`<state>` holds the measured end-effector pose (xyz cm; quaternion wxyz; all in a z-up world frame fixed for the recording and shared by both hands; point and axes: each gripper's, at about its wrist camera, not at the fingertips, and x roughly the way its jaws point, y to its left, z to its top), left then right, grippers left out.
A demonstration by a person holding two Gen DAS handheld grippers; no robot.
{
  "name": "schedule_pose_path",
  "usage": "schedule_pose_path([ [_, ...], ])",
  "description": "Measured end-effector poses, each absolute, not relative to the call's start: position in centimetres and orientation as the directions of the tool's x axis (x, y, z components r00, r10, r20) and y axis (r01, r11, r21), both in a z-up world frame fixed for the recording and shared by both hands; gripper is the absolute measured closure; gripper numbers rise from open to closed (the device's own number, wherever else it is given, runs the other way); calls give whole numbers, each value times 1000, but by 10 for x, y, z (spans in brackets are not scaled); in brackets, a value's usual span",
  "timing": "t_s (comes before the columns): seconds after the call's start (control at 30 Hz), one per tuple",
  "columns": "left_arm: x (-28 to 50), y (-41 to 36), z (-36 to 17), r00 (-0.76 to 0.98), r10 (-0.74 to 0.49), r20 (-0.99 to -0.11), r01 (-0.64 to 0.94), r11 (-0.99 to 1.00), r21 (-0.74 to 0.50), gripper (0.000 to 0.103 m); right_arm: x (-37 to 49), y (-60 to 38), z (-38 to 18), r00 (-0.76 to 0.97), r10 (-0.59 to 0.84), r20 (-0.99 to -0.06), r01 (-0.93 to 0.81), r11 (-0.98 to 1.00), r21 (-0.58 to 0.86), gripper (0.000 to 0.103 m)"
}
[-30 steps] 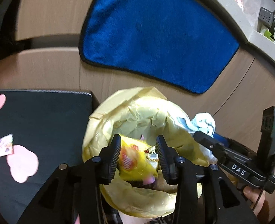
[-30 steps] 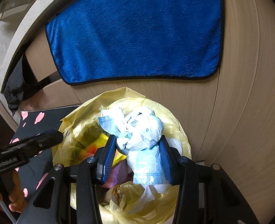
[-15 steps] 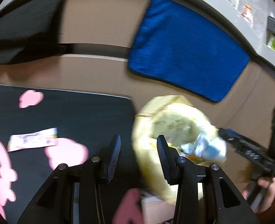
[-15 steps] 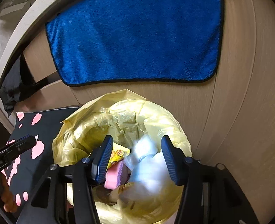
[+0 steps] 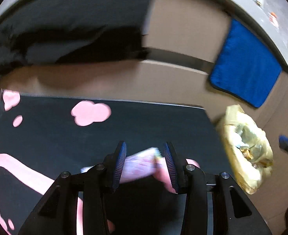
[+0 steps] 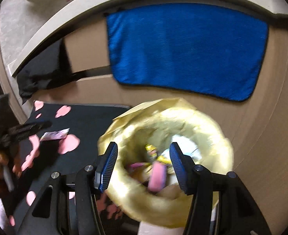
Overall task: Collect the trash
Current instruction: 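Move the left gripper to the white-purple stick packet and grasp it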
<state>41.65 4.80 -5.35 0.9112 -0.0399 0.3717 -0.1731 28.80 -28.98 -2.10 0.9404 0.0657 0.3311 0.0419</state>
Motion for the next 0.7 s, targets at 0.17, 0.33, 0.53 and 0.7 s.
schedule_pose_path([
  [0.17,454,87,-77,557,-433,-709,277,901,-333,58,274,-255,-37,737,165,-656,-47,980,194,50],
  [0.33,458,88,-89,474,-490,-732,368,865,-341,57,265,-231,-51,693,181,-698,-47,977,206,50],
  [0.53,426,72,-87,429,-502,-751,505,822,-261,56,260,-218,-49,690,162,-706,-59,984,169,50],
  [0.7,411,54,-87,488,-416,-768,501,853,-144,57,257,-211,-44,698,169,-695,-77,984,162,50],
])
